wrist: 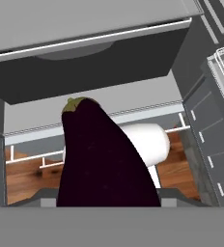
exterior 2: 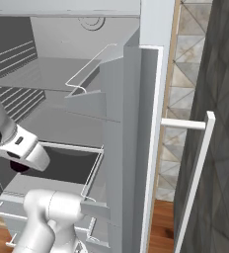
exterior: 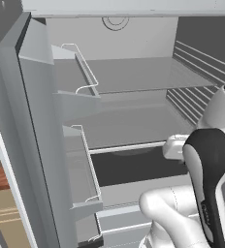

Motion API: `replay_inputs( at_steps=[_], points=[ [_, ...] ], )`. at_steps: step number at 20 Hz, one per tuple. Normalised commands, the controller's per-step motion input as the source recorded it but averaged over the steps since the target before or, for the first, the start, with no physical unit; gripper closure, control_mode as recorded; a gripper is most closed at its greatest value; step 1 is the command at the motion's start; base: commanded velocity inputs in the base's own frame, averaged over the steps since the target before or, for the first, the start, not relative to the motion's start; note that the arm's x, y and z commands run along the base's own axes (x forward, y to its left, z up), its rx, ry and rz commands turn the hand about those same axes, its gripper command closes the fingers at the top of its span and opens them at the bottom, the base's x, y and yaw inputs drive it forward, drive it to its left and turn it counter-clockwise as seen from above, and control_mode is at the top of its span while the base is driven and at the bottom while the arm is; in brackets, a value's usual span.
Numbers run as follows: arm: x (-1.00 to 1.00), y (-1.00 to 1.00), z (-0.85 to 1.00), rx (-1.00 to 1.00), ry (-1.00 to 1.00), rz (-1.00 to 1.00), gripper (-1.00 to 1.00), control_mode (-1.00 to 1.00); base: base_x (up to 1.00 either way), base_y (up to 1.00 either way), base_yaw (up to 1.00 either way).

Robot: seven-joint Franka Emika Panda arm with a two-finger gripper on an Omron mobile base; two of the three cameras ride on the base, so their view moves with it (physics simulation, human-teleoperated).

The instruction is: Gather the avocado and eggplant from the fridge and place them on a tray on the dining counter. Then gather the steak and chicken drumstick from the fridge and place them on the other tray.

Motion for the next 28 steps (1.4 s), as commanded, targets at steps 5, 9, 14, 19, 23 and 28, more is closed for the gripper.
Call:
replay_inputs(
  at_steps=[5, 9, 14, 19, 23, 28],
  points=[
    [0.00, 0.00, 0.00, 0.00, 0.00, 0.00, 1.00, -1.00, 0.00, 0.00, 0.00],
    [0.00, 0.00, 0.00, 0.00, 0.00, 0.00, 1.00, -1.00, 0.00, 0.00, 0.00],
    [0.00, 0.00, 0.00, 0.00, 0.01, 0.00, 1.00, 1.00, -0.14, 0.00, -0.01],
    [0.00, 0.00, 0.00, 0.00, 0.00, 0.00, 1.00, 1.00, -0.87, 0.00, -0.07],
    [0.00, 0.00, 0.00, 0.00, 0.00, 0.00, 1.00, 1.00, -1.00, 0.00, -0.10],
    [0.00, 0.00, 0.00, 0.00, 0.00, 0.00, 1.00, 1.00, -1.00, 0.05, -0.09]
  ],
)
